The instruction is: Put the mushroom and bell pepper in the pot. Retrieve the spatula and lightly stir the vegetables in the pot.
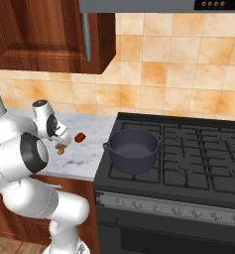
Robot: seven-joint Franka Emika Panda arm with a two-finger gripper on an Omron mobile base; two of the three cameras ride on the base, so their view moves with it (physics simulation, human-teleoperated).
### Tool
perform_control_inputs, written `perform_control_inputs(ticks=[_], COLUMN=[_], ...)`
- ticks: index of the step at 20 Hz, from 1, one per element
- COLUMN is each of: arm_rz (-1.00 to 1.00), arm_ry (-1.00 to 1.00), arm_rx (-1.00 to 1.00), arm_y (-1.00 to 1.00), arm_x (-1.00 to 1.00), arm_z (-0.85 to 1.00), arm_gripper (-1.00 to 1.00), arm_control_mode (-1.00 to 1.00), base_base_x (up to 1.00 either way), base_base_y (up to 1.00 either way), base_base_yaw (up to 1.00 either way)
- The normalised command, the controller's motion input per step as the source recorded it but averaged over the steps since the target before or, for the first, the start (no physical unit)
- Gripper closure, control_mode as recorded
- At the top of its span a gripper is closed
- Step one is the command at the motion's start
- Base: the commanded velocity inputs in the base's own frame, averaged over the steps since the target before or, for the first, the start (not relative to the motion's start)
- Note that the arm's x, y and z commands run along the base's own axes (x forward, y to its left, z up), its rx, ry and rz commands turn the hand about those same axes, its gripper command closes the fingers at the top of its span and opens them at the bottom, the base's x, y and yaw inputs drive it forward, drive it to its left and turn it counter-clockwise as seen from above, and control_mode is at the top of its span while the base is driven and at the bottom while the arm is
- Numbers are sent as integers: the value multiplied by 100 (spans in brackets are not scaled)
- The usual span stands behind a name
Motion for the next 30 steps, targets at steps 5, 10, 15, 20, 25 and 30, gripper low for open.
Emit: perform_control_inputs(ticks=[5, 10, 15, 20, 25, 30], arm_rz=[-3, -4, -4, -3, 0, 0], arm_ry=[4, 5, 1, 0, 1, 0], arm_rx=[5, 1, 0, 0, 0, 0], arm_y=[10, 15, 19, 10, 0, 0], arm_x=[34, 42, 28, 20, 27, 9], arm_z=[-34, -34, -28, -24, -34, -29], arm_gripper=[-100, -100, -100, -100, -100, 100], arm_control_mode=[-100, -100, -100, -100, -100, -100], base_base_x=[0, 0, 0, 0, 0, 0], base_base_y=[0, 0, 0, 0, 0, 0], base_base_yaw=[0, 0, 0, 0, 0, 0])
